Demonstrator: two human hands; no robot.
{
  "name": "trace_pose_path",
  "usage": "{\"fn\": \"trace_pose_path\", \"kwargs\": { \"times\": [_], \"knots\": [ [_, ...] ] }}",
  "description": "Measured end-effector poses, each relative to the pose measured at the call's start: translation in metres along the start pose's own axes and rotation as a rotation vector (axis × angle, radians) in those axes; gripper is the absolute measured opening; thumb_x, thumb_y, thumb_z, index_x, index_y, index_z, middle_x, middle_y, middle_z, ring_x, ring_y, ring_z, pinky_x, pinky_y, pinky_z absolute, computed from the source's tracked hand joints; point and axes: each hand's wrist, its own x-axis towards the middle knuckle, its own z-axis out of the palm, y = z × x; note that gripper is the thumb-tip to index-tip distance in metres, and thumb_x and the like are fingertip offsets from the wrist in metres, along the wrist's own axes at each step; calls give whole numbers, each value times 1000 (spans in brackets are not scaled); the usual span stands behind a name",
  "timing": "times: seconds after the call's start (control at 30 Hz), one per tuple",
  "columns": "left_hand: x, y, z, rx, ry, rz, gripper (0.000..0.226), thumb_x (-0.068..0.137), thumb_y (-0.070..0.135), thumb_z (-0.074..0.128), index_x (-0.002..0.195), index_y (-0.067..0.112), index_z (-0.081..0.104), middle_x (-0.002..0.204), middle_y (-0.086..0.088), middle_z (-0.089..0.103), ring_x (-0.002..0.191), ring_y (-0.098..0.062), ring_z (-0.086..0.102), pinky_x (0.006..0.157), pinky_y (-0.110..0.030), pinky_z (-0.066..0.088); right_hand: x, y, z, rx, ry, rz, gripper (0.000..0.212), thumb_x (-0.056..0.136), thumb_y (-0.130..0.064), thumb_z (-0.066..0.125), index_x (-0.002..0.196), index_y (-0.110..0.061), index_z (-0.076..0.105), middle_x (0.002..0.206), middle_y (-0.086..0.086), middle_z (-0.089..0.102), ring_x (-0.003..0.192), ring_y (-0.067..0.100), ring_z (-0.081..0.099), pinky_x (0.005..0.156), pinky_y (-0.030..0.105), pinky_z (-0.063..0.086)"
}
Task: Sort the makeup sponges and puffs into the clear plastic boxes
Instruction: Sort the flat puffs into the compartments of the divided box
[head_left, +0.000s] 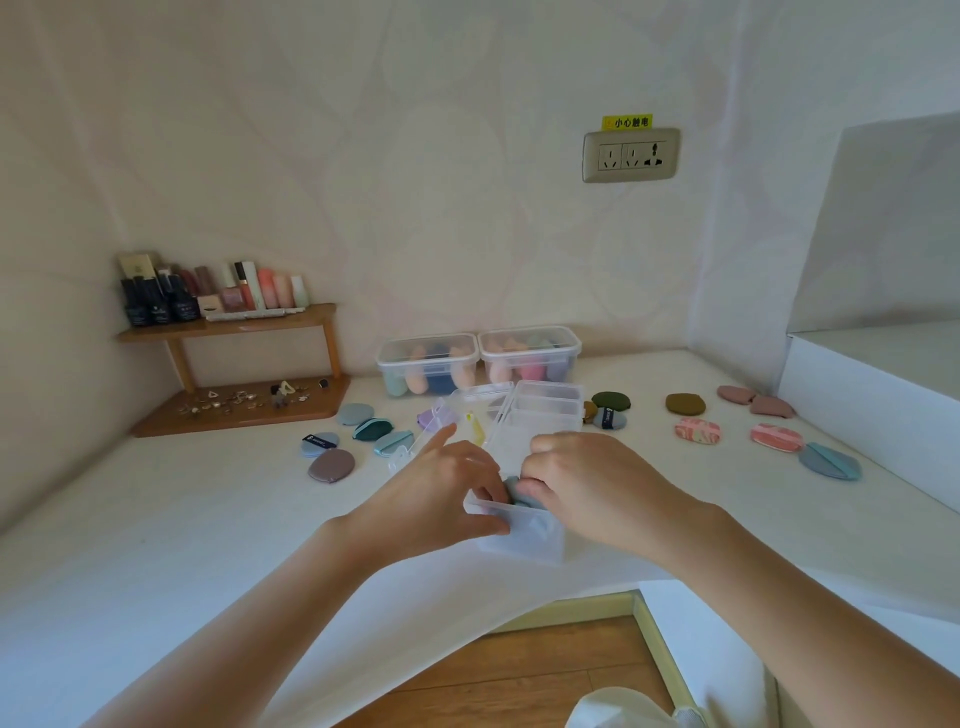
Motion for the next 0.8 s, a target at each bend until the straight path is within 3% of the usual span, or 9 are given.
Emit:
{"fn": "trace_pose_path", "kwargs": {
  "times": [0.07, 0.1, 0.23, 0.3, 0.4, 0.53, 0.7, 0.8],
  "knots": [
    [-2, -1, 2, -5, 22, -1, 26, 79, 39, 70, 100, 24, 71, 115, 7, 62, 115, -1, 47, 109, -16, 1, 3, 0, 2, 111, -110, 105, 34, 99, -33, 43, 88, -12, 67, 85, 5, 61, 77, 20, 57, 67, 35, 47],
    [-3, -1, 2, -12, 34, -1, 26, 79, 40, 71, 100, 24, 71, 114, 7, 63, 114, -1, 48, 111, -18, -1, 5, 2, 3, 123, -134, 131, 36, 99, -34, 42, 85, -11, 65, 84, 6, 61, 77, 23, 58, 67, 36, 46],
    [-8, -5, 8, -39, 108, 36, 23, 76, 39, 74, 94, 24, 71, 104, 6, 63, 108, 5, 44, 116, -26, 6, 10, 1, 0, 100, -229, 162, 37, 97, -33, 46, 65, -15, 50, 61, 1, 46, 58, 18, 46, 49, 26, 29],
    [-10, -6, 10, -37, 160, 65, 22, 76, 38, 75, 93, 24, 72, 98, 7, 62, 102, 9, 34, 107, -21, 19, 13, -1, -2, 92, -293, 171, 41, 97, -31, 49, 58, -17, 45, 56, -3, 40, 52, 11, 39, 48, 23, 26],
    [-11, -7, 12, -27, 205, 86, 22, 74, 37, 76, 90, 24, 73, 90, 14, 57, 98, 2, 35, 90, -10, 23, 14, -1, -2, 231, -330, 216, 47, 94, -28, 53, 50, -21, 42, 53, -1, 42, 51, 13, 38, 50, 25, 27],
    [-11, -8, 15, -32, 240, 111, 21, 72, 36, 78, 87, 23, 71, 86, 15, 54, 96, 0, 39, 88, -13, 25, 12, 5, 8, 401, -252, 282, 45, 92, -28, 57, 50, -17, 46, 53, 1, 43, 51, 15, 36, 54, 29, 27],
    [-10, -10, 22, -35, 290, 77, 22, 75, 35, 75, 92, 22, 72, 102, 0, 65, 108, -2, 37, 98, -18, 21, 6, 0, 9, 378, -209, 281, 44, 94, -41, 51, 61, -12, 56, 54, 2, 44, 52, 16, 39, 54, 32, 29],
    [-8, -13, 23, -48, 259, 57, 25, 75, 37, 75, 94, 21, 70, 100, 6, 64, 103, -5, 43, 102, -19, 23, 2, -8, 6, 302, -195, 214, 39, 90, -57, 48, 101, -24, 65, 73, -4, 55, 66, 9, 51, 56, 26, 37]
  ]
}}
